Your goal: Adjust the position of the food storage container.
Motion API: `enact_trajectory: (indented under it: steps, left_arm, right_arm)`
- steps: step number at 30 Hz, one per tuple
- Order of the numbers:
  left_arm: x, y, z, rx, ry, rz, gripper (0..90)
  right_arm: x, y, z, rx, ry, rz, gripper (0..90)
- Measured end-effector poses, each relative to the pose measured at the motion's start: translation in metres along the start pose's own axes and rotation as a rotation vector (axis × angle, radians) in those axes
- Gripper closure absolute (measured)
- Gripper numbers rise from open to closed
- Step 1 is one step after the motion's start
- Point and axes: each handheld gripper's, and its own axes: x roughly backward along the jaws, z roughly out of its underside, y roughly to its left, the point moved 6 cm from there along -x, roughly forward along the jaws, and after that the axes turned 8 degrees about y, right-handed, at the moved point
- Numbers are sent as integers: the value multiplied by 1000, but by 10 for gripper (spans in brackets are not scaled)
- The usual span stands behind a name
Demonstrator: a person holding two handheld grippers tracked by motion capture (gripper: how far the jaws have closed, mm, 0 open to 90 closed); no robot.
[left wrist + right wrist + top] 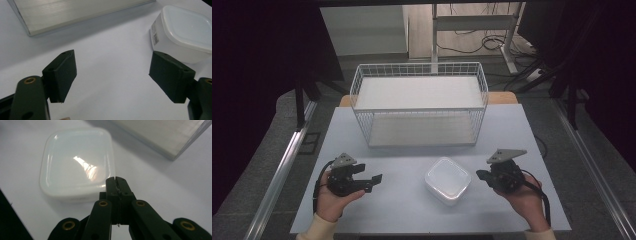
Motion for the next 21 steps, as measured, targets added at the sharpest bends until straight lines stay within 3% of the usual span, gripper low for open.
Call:
enact_trajectory:
  steps: [1, 7, 13, 21]
  left_arm:
    - [1, 0, 0, 3, -4, -1, 215]
    - [2, 2, 1, 5, -5, -4, 215]
    - [0, 0, 3, 2, 3, -5, 215]
    - [-3, -2, 4, -6, 15, -2, 215]
  right_arm:
    - [-3, -5, -10, -4, -3, 2, 894]
    - [-25, -17, -28, -18, 10, 26, 894]
    - [-41, -25, -19, -44, 50, 47, 894]
    - [-48, -29, -9, -57, 75, 45, 894]
